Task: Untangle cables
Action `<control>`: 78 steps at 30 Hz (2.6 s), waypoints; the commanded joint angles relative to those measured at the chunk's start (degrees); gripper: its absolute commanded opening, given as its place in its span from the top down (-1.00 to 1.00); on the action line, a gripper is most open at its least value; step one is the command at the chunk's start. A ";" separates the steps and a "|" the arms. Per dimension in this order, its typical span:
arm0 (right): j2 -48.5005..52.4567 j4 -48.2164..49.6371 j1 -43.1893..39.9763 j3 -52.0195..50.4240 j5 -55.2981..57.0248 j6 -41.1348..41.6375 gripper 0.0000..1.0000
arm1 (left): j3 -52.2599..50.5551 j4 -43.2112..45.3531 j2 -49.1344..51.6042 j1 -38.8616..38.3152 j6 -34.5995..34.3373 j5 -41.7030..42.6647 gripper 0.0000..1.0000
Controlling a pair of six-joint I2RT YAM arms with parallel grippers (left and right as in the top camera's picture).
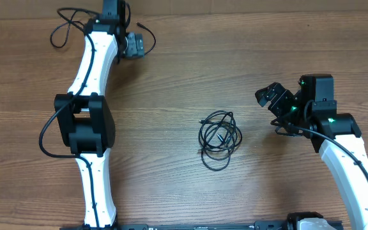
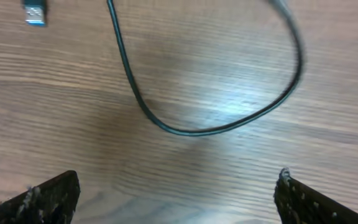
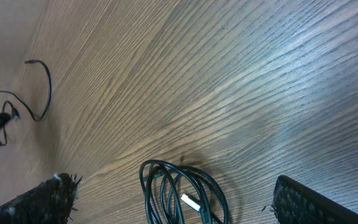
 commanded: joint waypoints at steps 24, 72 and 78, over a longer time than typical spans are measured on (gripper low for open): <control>-0.44 0.28 -0.15 0.87 0.15 -0.48 -1.00 | 11.72 -17.64 -3.39 2.32 0.22 -11.63 -1.00; -0.46 0.28 -0.15 0.87 0.17 -0.48 -1.00 | 9.94 -33.90 -3.32 7.80 5.70 19.56 -1.00; -0.44 0.28 -0.15 0.87 0.15 -0.48 -1.00 | 9.90 -35.15 -3.28 0.79 5.86 19.61 -0.99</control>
